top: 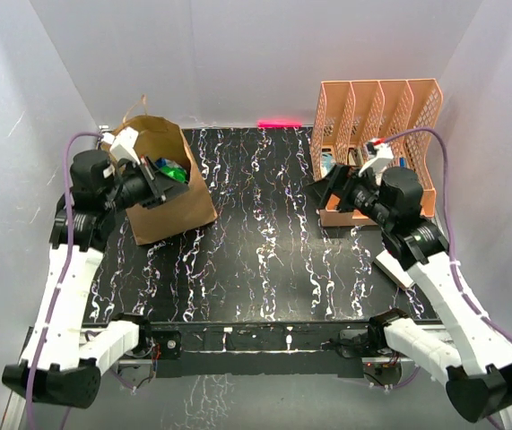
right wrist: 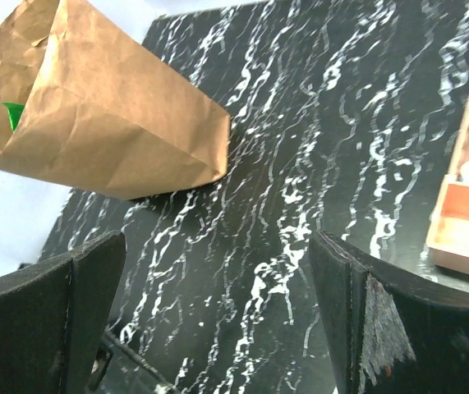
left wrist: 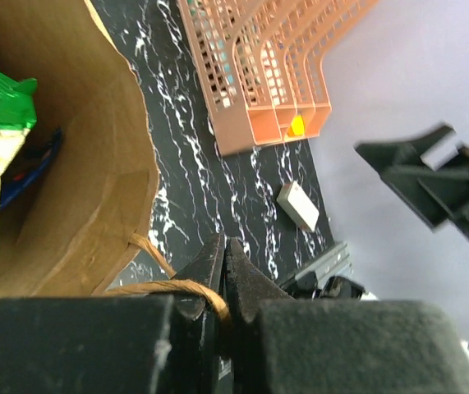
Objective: Take the snacks out of the paper bag
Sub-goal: Move the paper bag to the center of the board.
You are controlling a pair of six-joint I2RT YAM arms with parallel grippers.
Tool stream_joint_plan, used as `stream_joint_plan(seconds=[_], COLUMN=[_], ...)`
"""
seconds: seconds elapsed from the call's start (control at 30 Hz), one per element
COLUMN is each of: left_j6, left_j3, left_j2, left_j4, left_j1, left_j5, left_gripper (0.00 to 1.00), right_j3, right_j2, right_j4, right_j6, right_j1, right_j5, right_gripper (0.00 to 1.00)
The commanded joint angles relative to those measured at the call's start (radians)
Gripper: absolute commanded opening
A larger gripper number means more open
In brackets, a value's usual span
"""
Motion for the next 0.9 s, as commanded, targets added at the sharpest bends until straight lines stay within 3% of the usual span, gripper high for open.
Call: stream_joint_plan(seconds=[0.0, 0.2, 0.53, 0.87], left_j6=[0.092, 0.174, 0.137, 0.082], left_j3=[-0.019, -0.015, 0.143, 0.129], left_j2=[-0.153, -0.225, -0.244, -0.292], left_j4=[-0.114, -0.315, -0.513, -0.577], left_j1=[-0.041, -0.045, -0.046, -0.053], left_j5=[0.008, -0.291, -0.86, -1.26], left_gripper=[0.0, 0.0, 0.0, 0.0], right_j3=[0.023, 0.101, 0.373, 0.645], right_j2=[0.082, 0.25, 0.605, 0.879], right_j4=[0.167, 0.262, 0.361, 0.43], right_j6=[0.077, 0.101, 0.1, 0.202], right_j1=[0.009, 0.125, 0.324, 0.412], right_j5=[-0.161, -0.143, -0.051, 0.028], right_gripper=[0.98, 0.98, 0.98, 0.96])
